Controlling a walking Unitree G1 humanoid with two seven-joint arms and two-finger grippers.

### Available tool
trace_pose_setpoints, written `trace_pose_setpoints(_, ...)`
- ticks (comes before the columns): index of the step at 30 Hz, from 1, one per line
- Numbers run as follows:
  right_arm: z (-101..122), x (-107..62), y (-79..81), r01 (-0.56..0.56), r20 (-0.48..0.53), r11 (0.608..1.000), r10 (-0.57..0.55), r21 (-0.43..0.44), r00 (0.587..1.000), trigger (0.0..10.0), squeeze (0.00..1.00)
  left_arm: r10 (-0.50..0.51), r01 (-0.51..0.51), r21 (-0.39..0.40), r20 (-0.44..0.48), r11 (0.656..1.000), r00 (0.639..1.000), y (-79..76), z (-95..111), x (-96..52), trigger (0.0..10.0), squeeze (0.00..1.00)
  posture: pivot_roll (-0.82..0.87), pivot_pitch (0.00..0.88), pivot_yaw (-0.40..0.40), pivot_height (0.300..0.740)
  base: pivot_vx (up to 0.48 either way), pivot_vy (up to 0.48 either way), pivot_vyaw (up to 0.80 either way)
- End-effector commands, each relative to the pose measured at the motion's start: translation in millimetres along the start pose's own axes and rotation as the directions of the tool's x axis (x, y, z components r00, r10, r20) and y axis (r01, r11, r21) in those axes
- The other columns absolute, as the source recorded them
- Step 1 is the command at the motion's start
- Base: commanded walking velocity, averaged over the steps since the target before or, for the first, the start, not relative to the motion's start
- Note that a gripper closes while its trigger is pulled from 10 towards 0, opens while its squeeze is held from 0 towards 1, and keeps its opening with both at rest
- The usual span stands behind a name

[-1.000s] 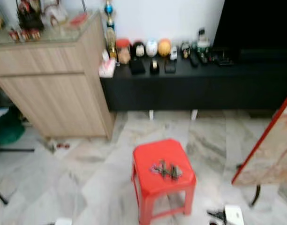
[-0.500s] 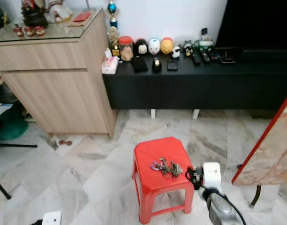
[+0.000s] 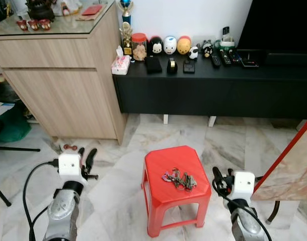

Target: Hang keys on a hook

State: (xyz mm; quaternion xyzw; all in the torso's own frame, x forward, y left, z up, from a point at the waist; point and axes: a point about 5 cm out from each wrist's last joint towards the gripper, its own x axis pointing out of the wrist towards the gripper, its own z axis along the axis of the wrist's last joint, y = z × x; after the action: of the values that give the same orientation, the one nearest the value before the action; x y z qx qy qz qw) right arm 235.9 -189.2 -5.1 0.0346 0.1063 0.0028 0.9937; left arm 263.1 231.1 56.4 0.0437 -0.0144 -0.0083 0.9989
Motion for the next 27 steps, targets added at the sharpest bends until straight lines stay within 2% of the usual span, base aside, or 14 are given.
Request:
trace_pose_setpoints(1, 4.4, 0.0, 4.5, -0.022, 0.024, 1.000, 0.022, 0.014, 0.999, 10.0, 0.00, 0.013, -0.013, -0.018, 0.002, 1.000, 1.000, 2.6, 2.5, -4.3, 10.0, 0.00, -0.08, 0.000, 0.026, 0.740, 0.000, 0.000, 0.00)
trace_pose_setpoints(3, 0.2, -2.0, 3.2, -0.012, 0.005, 1.000, 0.012, 0.015, 1.000, 10.0, 0.00, 0.035, -0.035, -0.035, -0.013, 0.999, 0.999, 4.2, -1.0, -10.0, 10.0, 0.00, -0.07, 0.000, 0.023, 0.740, 0.000, 0.000, 0.00)
trace_pose_setpoints(4, -1.8, -2.4, -3.0, 0.032, -0.010, 0.999, -0.032, 0.018, 0.999, 10.0, 0.00, 0.049, -0.050, -0.038, -0.019, 0.998, 0.999, 5.6, -1.5, -12.9, 10.0, 0.00, -0.06, 0.000, 0.021, 0.740, 0.000, 0.000, 0.00)
trace_pose_setpoints(5, -1.6, -1.3, -8.2, 0.066, -0.015, 0.997, -0.066, 0.038, 0.998, 10.0, 0.00, 0.065, -0.065, -0.040, -0.022, 0.997, 0.998, 7.4, -1.3, -12.8, 10.0, 0.00, -0.05, 0.000, 0.018, 0.740, 0.000, 0.000, 0.00)
trace_pose_setpoints(8, 3.9, 2.8, -11.7, 0.076, -0.010, 0.996, -0.075, 0.042, 0.997, 10.0, 0.00, 0.051, -0.052, -0.036, -0.017, 0.998, 0.999, 7.1, 3.2, -10.6, 10.0, 0.00, -0.05, 0.000, 0.018, 0.740, 0.000, 0.000, 0.00)
trace_pose_setpoints(14, 19.9, 12.1, -7.9, 0.054, 0.032, 0.997, -0.056, 0.053, 0.998, 10.0, 0.00, 0.016, -0.016, -0.017, -0.012, 1.000, 1.000, 1.7, 12.3, -7.3, 10.0, 0.00, -0.04, 0.000, 0.014, 0.740, 0.000, 0.398, 0.00)
trace_pose_setpoints(19, 18.2, 11.7, -9.4, 0.061, 0.021, 0.997, -0.061, 0.037, 0.998, 10.0, 0.00, 0.005, -0.005, -0.025, 0.002, 1.000, 1.000, -6.5, 17.5, -4.8, 10.0, 0.00, -0.04, 0.000, 0.007, 0.740, 0.000, 0.404, 0.00)
trace_pose_setpoints(21, 18.5, 10.0, -8.3, 0.040, 0.019, 0.999, -0.040, 0.020, 0.999, 10.0, 0.00, -0.032, 0.032, -0.038, -0.008, 0.999, 0.999, -14.6, 19.1, -4.1, 10.0, 0.00, -0.04, 0.000, 0.007, 0.740, 0.000, 0.379, 0.00)
trace_pose_setpoints(27, 19.3, 10.9, -11.0, 0.057, 0.013, 0.998, -0.057, 0.017, 0.998, 10.0, 0.00, -0.061, 0.060, -0.032, -0.013, 0.998, 0.998, -19.8, 20.5, -4.5, 10.0, 0.00, -0.04, 0.000, 0.013, 0.740, 0.000, 0.358, 0.00)
